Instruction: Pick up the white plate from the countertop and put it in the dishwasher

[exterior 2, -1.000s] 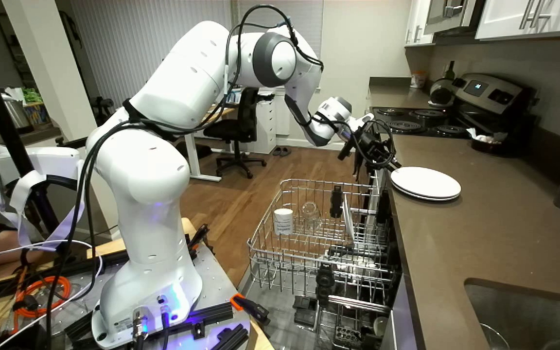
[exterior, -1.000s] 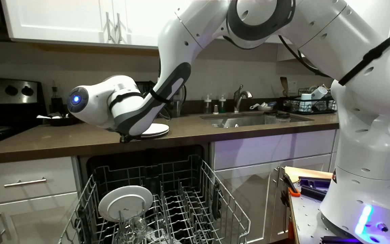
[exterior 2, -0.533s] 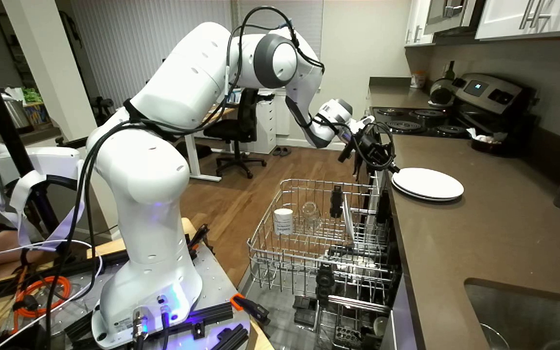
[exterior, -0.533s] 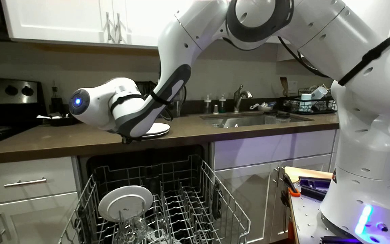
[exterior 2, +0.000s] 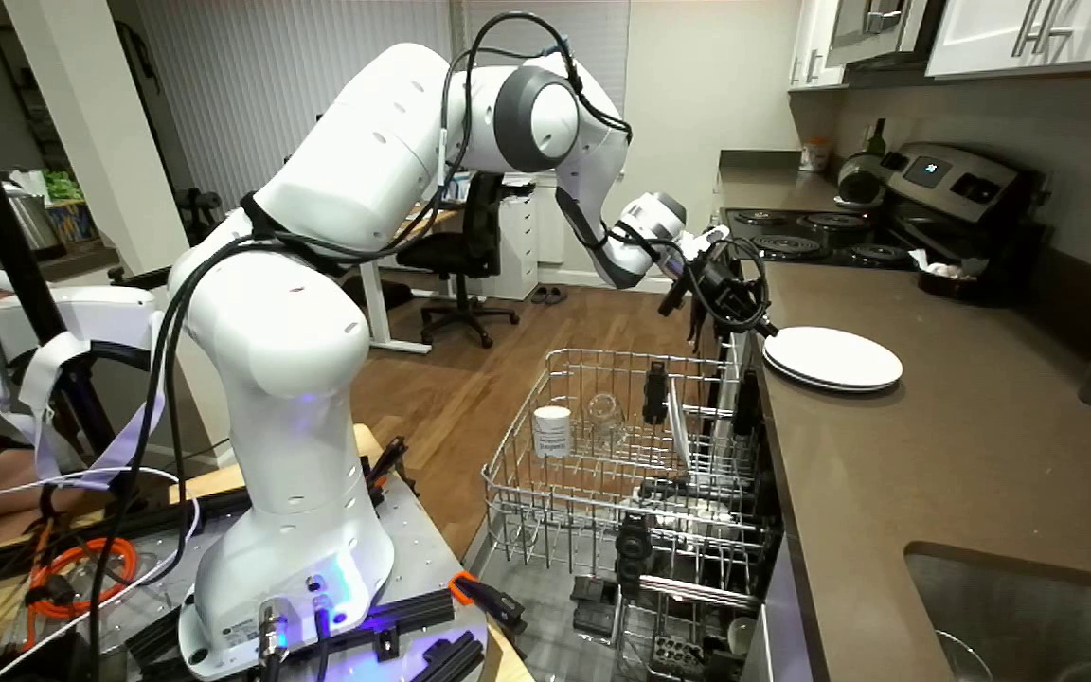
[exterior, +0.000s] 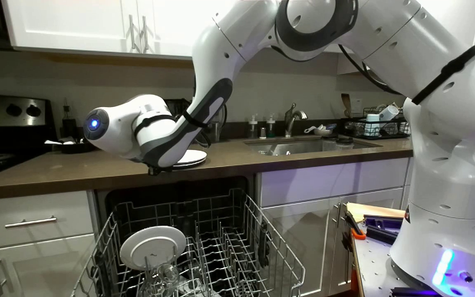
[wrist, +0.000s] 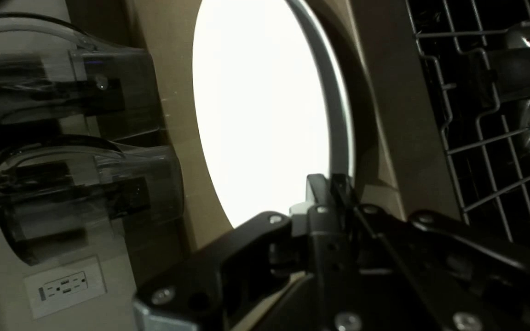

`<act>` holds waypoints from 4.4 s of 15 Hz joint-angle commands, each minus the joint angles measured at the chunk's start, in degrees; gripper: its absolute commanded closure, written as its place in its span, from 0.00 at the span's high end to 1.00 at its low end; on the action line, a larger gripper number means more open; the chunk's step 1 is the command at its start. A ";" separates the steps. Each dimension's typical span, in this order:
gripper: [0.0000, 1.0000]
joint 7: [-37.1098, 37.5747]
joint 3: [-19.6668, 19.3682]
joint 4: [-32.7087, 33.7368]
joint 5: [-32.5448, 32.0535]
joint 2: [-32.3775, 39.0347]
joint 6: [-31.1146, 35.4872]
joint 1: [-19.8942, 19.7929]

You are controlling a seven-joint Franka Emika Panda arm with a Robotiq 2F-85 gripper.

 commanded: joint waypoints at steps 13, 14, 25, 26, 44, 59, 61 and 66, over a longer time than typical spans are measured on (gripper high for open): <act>0.07 0.98 0.51 -0.66 -1.25 -1.40 0.76 1.03; 0.07 1.02 0.51 -0.69 -1.31 -1.49 0.74 1.06; 0.07 1.25 0.83 -1.23 -1.59 -2.00 0.89 1.77; 0.07 1.27 0.91 -1.26 -1.62 -2.00 0.91 1.85; 0.72 0.91 0.81 -0.08 -1.52 -0.85 0.75 1.50; 0.04 0.93 -0.11 0.65 -1.67 0.20 0.36 1.37; 0.08 1.29 -0.21 0.58 -1.84 0.21 0.35 1.45; 0.07 4.65 -0.64 -0.49 -3.62 -0.41 -0.10 2.14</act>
